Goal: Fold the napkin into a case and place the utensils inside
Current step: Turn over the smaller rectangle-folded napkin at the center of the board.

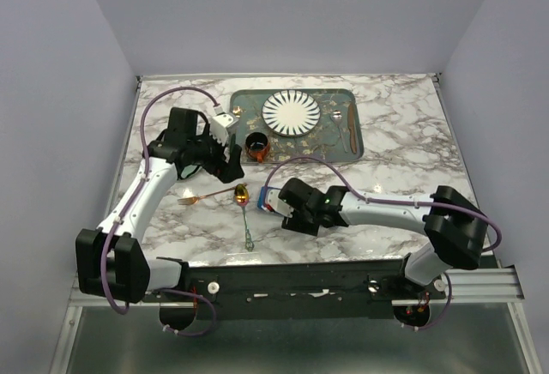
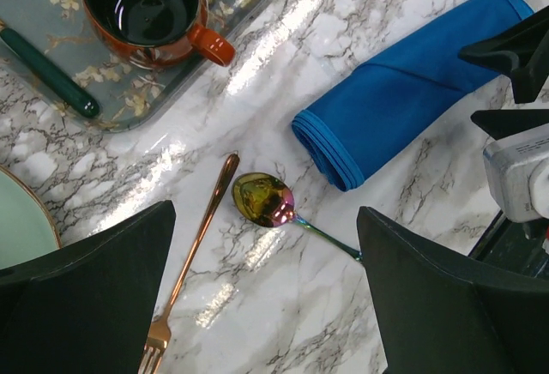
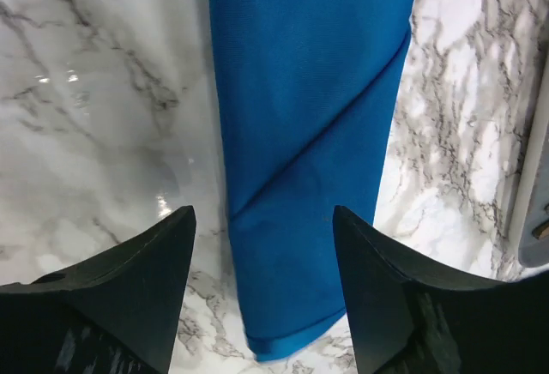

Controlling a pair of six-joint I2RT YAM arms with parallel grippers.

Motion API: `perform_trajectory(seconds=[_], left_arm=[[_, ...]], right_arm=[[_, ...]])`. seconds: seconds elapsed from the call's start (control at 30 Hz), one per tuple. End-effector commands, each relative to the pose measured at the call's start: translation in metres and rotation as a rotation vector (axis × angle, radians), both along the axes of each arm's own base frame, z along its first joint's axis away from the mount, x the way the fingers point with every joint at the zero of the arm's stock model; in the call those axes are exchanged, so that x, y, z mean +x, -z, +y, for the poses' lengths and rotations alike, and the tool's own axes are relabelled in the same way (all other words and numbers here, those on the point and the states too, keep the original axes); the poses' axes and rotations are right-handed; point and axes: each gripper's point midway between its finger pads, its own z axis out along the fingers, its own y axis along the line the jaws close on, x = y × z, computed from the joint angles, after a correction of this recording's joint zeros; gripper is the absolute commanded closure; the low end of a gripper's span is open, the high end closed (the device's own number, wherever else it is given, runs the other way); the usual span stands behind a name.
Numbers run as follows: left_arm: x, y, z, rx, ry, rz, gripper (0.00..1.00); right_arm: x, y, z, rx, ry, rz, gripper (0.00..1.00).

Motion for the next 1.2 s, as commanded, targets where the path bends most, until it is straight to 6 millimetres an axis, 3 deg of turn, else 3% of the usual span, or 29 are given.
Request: perform_trajectory(seconds=[0.0,0.13,0.17,0.2,0.23,0.27,0.3,0.37,0.43,0.67,0.9,1.0,1.1,1.17], left_arm=[[-0.022,0.004,0.003,0.019,0.073,-0.008,0.01],[-0.044,0.012,0.003,0.026,0.168,-0.02,0.02],[-0.048,0.011,0.003,0.031,0.188,-0.039,0.05],[-0.054,0.015,0.001,0.04,0.221,-0.043,0.14],[-0.059,0.017,0.0,0.063,0.27,-0.067,0.19],[-0.062,0.018,-0.001,0.081,0.29,-0.082,0.24],[-0.067,0.024,-0.002,0.095,0.318,-0.083,0.38],[-0.075,0.031,-0.01,0.116,0.373,-0.08,0.51],[-0.082,0.038,-0.021,0.126,0.419,-0.048,0.61],[-0.085,0.071,-0.048,0.162,0.447,0.135,0.66],[-0.07,0.083,-0.066,0.198,0.438,0.176,0.67],[-0.068,0.091,-0.07,0.233,0.44,0.202,0.67],[-0.07,0.098,-0.072,0.276,0.464,0.222,0.67],[-0.074,0.103,-0.07,0.298,0.49,0.248,0.67]], right_arm=[[-0.024,-0.023,0.009,0.09,0.057,0.091,0.26],[-0.03,-0.056,0.013,0.166,0.023,0.133,0.28],[-0.03,-0.062,0.009,0.198,0.023,0.173,0.32],[-0.034,-0.07,0.001,0.215,0.019,0.204,0.35],[-0.036,-0.071,-0.005,0.222,0.013,0.228,0.38],[-0.03,-0.068,-0.018,0.21,0.01,0.232,0.48],[-0.028,-0.067,-0.027,0.203,0.001,0.223,0.53],[-0.025,-0.049,-0.05,0.148,-0.02,0.218,0.62],[-0.027,-0.038,-0.059,0.122,-0.057,0.203,0.64],[-0.031,0.003,-0.067,0.019,-0.134,0.257,0.67],[-0.047,0.028,-0.065,-0.01,-0.145,0.383,0.67],[-0.054,0.031,-0.058,-0.008,-0.15,0.448,0.67],[-0.066,0.02,-0.05,0.027,-0.158,0.513,0.64],[-0.064,0.004,-0.045,0.083,-0.127,0.51,0.59]])
